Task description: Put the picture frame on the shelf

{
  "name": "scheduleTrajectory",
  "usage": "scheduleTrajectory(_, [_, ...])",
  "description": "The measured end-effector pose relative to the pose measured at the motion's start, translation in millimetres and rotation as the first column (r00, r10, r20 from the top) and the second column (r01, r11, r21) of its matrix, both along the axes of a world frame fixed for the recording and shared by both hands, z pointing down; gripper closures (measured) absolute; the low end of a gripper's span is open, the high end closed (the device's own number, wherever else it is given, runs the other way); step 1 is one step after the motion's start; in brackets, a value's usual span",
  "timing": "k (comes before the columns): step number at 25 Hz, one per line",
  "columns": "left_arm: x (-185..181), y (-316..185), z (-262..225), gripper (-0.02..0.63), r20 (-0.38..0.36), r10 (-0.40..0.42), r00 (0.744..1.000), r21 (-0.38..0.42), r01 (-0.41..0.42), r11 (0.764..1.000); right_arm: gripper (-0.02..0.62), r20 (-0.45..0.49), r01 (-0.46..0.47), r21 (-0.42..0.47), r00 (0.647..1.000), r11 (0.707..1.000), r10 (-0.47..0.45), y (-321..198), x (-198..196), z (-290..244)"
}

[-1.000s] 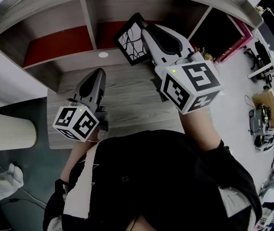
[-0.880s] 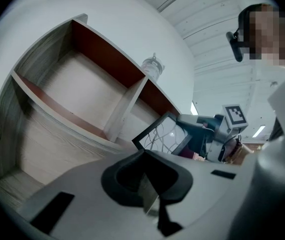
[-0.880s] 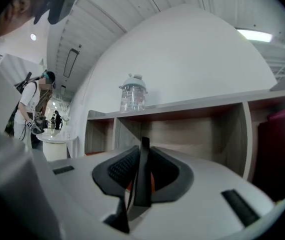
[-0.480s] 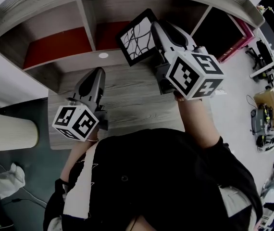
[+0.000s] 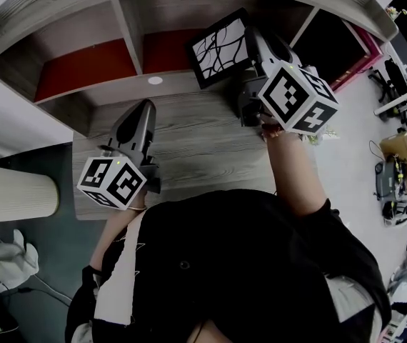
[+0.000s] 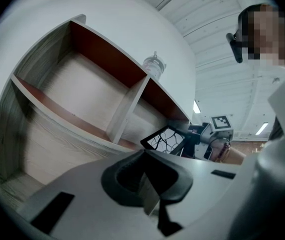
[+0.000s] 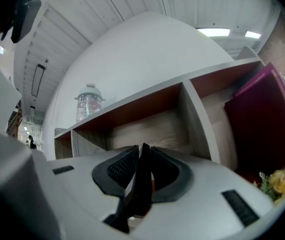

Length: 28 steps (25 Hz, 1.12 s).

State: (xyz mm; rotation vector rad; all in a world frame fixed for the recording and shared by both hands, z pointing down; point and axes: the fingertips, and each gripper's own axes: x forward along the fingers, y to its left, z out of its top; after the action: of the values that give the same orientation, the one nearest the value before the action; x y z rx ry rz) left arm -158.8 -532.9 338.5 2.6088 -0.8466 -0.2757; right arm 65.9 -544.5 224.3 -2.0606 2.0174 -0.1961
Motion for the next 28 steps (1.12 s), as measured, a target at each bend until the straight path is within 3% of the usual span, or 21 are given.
scheduleTrajectory(8, [27.6,-3.2,-16.3,0.595,0.011,0.016,1.000,-0.005,-0.016,1.000,0.518,0.059,-0.079,-0.044,0.995,0.996,0.082,0.7,46.8,10.1])
scheduleTrajectory(12, [31.7,-3.6,-15.8,0.595,0.016,0.022,1.000,-0.010,-0.021,1.000,0.575,0.079,-0.118,-0.081,0.989,0.990,0.124,1.0,54.0,25.5])
scheduleTrajectory(18, [34.5,-2.9,-14.7,0.595,0.029,0.032,0.999,-0.016,-0.032,0.999,0.582,0.221,-0.099,-0.125,0.967,0.987,0.125,-13.3,52.7,52.4])
scheduleTrajectory(28, [29.9,-6.5,-8.2,0.595,0.037,0.005,0.999,-0.027,-0.004,1.000,0.587,0.261,-0.071,-0.148,0.959,0.987,0.108,-24.6,50.6,65.2])
